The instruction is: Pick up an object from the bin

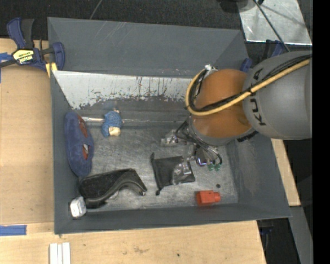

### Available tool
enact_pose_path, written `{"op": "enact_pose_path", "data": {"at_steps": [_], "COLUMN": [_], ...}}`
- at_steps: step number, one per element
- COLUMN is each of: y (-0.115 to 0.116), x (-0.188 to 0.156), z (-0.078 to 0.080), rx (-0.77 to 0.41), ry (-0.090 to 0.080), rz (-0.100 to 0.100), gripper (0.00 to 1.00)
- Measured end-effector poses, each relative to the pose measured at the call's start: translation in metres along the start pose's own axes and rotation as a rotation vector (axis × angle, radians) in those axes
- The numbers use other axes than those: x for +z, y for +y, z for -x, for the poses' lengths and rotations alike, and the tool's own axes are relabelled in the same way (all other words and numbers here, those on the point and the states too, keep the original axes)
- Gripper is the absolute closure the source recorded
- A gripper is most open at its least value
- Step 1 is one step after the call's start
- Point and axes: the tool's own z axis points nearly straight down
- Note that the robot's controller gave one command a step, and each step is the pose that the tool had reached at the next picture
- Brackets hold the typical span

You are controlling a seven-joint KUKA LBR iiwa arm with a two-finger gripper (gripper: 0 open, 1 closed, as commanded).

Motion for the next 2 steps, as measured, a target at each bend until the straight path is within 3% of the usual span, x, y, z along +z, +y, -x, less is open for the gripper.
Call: {"op": "enact_pose_path", "data": {"at_steps": [1,2], "y": [-0.0197,-0.0192], "x": [0.0297,0.0273], "z": [0.0058,0.007], "rx": [-0.022,-0.022], "ry": [0.001,0.003], "rz": [0.003,0.002], "gripper": [0.0,0.0]}}
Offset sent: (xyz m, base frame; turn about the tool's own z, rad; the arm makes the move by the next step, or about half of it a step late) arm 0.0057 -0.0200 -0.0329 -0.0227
